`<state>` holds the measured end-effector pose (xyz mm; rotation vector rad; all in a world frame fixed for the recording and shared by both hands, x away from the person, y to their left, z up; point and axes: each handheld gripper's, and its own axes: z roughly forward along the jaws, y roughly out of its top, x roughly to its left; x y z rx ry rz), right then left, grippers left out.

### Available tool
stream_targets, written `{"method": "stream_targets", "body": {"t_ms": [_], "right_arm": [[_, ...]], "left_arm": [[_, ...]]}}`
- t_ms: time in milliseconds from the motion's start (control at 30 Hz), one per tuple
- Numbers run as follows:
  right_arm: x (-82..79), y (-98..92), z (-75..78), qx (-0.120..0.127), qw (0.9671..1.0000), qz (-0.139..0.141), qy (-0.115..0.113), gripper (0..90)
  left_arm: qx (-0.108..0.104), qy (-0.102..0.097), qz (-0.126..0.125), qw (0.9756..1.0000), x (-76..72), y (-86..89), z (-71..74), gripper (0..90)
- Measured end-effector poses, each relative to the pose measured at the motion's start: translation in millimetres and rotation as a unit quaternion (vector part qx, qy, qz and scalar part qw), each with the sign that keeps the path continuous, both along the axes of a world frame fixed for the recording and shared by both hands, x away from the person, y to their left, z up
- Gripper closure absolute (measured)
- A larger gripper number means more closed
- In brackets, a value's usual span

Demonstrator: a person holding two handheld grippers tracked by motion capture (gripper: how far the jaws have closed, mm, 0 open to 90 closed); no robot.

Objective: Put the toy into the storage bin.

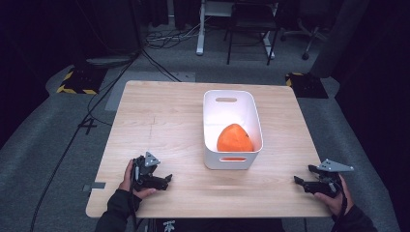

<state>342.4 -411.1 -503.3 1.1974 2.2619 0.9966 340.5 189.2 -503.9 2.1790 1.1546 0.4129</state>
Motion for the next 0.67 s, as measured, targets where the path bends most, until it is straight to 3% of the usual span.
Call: {"method": "stream_targets", "body": {"t_ms": [667], "right_arm": [[0.2, -0.1, 0.0, 0.0, 1.0, 0.001, 0.0, 15.9]], "left_arm": [[-0.001, 0.002, -0.001, 1.0, 0.9, -0.3, 0.1, 0.3]]}}
